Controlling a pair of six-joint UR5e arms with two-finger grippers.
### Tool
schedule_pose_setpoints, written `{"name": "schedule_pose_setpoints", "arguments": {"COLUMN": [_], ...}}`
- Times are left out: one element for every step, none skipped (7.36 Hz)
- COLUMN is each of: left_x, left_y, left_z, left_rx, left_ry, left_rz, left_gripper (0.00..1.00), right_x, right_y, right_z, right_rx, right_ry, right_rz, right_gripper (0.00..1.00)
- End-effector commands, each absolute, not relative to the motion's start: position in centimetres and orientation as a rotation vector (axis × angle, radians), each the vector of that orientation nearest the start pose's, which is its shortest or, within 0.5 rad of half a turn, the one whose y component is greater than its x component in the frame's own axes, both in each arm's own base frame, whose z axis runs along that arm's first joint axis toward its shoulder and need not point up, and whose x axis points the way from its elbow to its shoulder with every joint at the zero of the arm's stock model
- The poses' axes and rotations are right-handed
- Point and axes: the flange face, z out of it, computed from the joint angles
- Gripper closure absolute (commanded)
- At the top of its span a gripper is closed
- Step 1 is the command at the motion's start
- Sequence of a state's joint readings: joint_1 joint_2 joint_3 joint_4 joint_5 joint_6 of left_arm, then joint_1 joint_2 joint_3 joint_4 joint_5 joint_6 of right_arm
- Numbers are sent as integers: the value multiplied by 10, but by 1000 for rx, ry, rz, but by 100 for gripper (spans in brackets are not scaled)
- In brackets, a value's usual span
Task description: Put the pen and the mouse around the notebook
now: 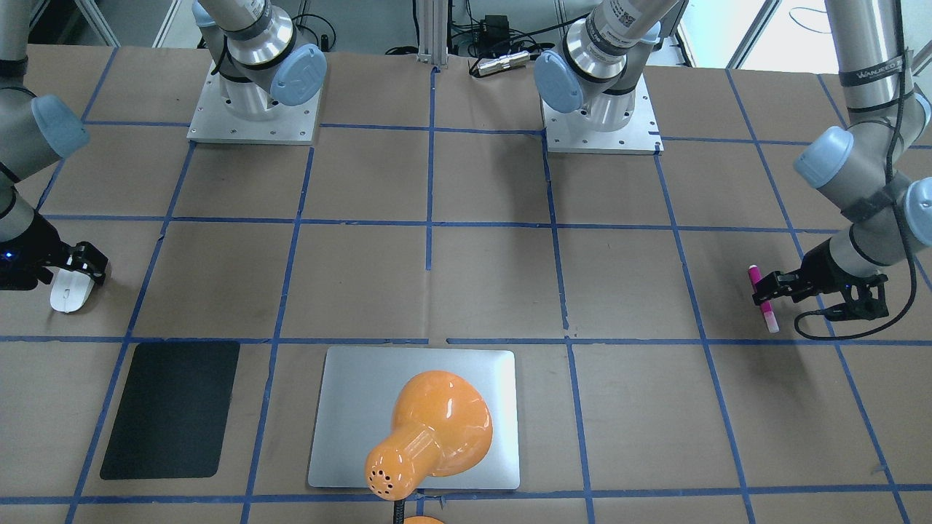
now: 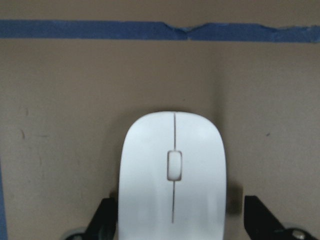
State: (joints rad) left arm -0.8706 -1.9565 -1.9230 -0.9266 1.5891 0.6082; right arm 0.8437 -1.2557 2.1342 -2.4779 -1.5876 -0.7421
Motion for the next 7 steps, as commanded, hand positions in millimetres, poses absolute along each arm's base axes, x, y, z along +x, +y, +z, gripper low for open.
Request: {"name": "schedule_pose_setpoints", "arguments": {"left_x": [246, 246, 247, 247, 247, 248, 247], "left_y": [-498, -498, -498, -498, -499, -500, -500], "left_z": [170, 168, 168, 168, 169, 170, 170], "left_rx": [-148, -143, -140, -140, -140, -132, -135], "left_ry": [3194, 3193, 3189, 3188, 3187, 3187, 3187], "left_rz": [170, 177, 179, 178, 176, 170, 170], "left_gripper": [25, 34, 36, 51, 82, 100, 100], "right_x": [-224, -225, -224, -223, -223, -222, -219], "right_y": [-450, -450, -451, -452, -452, -453, -454], "right_z": [169, 173, 173, 174, 174, 174, 176], "right_rx": [0, 0, -2, -7, -7, 3, 3], "right_ry": [3171, 3176, 3176, 3178, 3177, 3176, 3180], "right_rz": [-8, -17, -17, -21, -22, -23, -27], "right_gripper": [18, 18, 27, 31, 39, 42, 42]}}
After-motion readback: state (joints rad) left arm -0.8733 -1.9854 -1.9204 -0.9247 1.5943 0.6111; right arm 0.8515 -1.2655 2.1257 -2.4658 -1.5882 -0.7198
